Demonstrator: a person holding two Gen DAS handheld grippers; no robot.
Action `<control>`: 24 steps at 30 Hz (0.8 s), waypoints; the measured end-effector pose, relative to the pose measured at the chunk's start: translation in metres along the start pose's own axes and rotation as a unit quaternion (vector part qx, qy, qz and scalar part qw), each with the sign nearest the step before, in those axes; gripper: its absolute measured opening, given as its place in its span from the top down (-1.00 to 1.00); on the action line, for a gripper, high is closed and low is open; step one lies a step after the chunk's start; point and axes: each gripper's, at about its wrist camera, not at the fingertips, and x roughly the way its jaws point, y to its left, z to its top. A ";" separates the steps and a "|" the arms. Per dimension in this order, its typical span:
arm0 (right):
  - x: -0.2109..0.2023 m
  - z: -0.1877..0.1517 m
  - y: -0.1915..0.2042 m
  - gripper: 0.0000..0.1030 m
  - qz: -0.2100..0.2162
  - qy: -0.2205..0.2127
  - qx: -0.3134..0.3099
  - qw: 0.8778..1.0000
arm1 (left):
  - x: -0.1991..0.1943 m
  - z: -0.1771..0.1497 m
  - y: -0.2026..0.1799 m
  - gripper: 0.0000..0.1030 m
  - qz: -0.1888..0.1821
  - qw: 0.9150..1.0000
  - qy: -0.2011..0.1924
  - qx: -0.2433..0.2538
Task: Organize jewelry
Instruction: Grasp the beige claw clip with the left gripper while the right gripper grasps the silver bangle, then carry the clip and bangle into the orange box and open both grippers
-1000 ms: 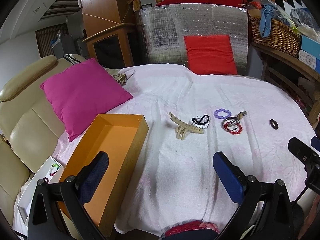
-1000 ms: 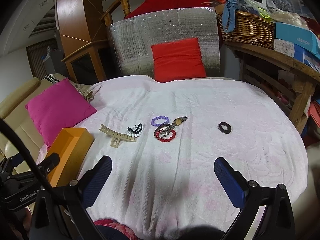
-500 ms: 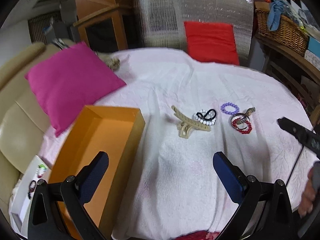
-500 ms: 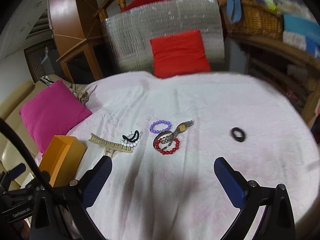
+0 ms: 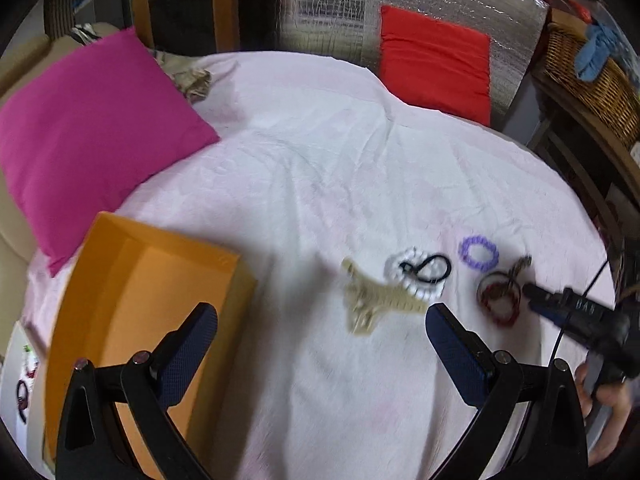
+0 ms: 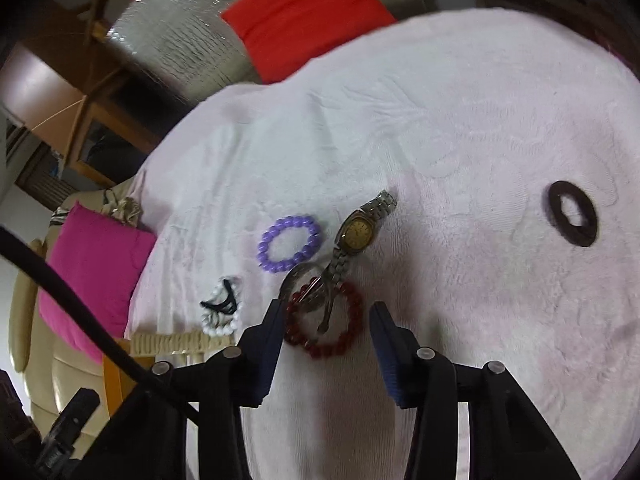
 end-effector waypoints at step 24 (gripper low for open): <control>-0.018 0.018 -0.032 0.75 0.068 -0.008 0.042 0.997 | 0.027 0.000 -0.047 0.81 -0.046 0.998 0.032 0.022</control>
